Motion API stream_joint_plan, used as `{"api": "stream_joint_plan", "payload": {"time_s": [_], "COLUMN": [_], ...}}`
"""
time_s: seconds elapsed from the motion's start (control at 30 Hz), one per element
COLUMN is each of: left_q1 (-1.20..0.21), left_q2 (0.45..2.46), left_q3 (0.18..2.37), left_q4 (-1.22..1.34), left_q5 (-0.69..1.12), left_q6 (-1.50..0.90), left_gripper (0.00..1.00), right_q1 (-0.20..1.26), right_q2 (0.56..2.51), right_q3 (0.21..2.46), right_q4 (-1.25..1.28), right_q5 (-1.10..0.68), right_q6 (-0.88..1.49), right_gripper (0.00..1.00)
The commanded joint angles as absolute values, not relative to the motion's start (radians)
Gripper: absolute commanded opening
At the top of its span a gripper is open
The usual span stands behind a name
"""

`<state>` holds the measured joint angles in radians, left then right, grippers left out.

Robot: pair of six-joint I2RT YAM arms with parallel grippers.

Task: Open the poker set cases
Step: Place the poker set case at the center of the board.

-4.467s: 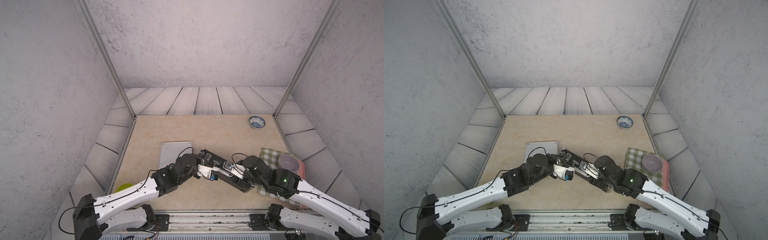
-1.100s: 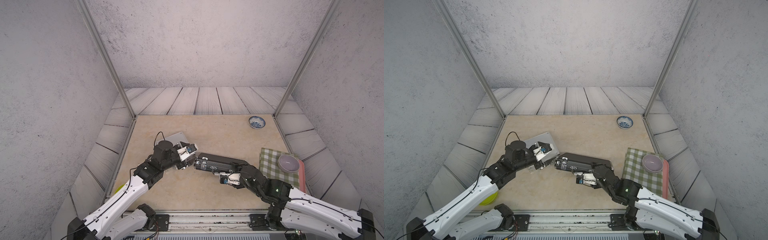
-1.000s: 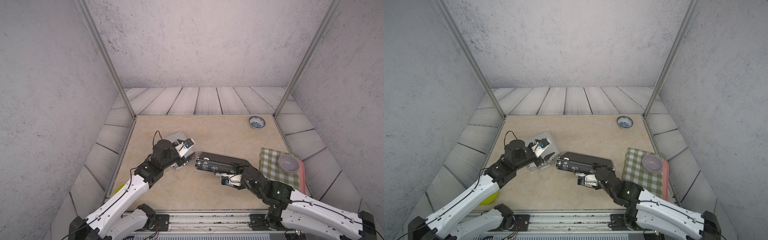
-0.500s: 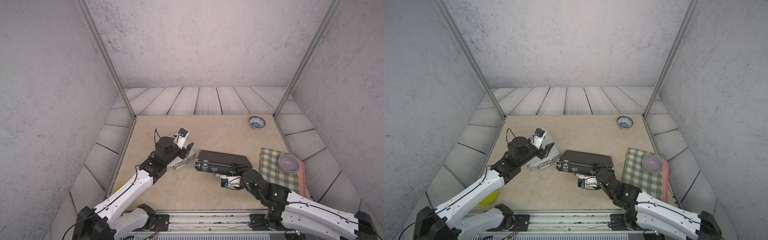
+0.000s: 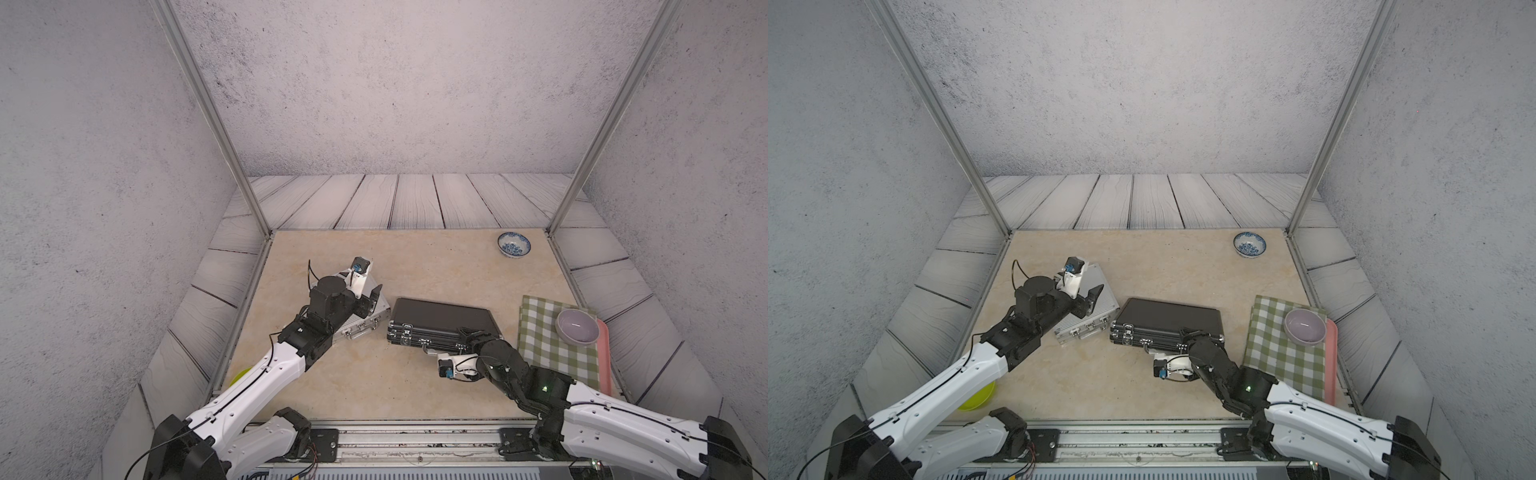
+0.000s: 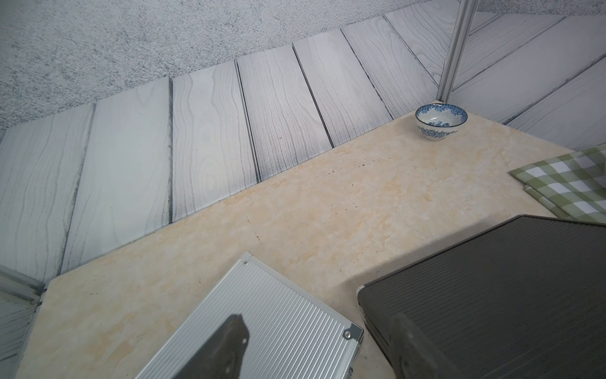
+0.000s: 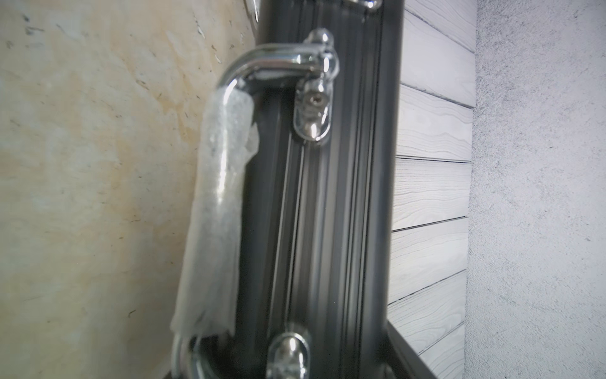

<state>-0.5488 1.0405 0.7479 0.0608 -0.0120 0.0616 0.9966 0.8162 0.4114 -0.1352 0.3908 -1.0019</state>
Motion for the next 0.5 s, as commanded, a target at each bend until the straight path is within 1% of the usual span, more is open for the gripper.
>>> {"api": "stream_joint_plan", "payload": {"time_s": [0.0,0.07,0.13,0.2,0.3,0.47], "left_q1": [-0.54,-0.54,-0.541,-0.543,-0.545,-0.545], "left_q2": [1.01,0.999,0.991,0.988,0.982,0.991], "left_q3": [0.739,0.738,0.737,0.738,0.743,0.768], "left_q4": [0.057,0.058,0.056,0.049,0.03,-0.058], "left_q5": [-0.029,-0.023,-0.021,-0.019,-0.021,0.002], "left_q6": [0.053,0.047,0.039,0.028,-0.006,-0.092], "left_gripper": [0.73,0.73,0.73,0.73,0.73,0.69], "right_q1": [0.973,0.958,0.953,0.953,0.953,0.953], "right_q2": [0.892,0.88,0.866,0.858,0.846,0.821], "right_q3": [0.322,0.323,0.333,0.351,0.373,0.426], "right_q4": [-0.581,-0.593,-0.611,-0.623,-0.634,-0.687], "right_q5": [0.272,0.296,0.291,0.277,0.293,0.3], "right_q6": [-1.006,-1.006,-0.996,-0.987,-0.986,-0.956], "right_gripper": [0.68,0.7,0.76,0.79,0.8,0.8]}}
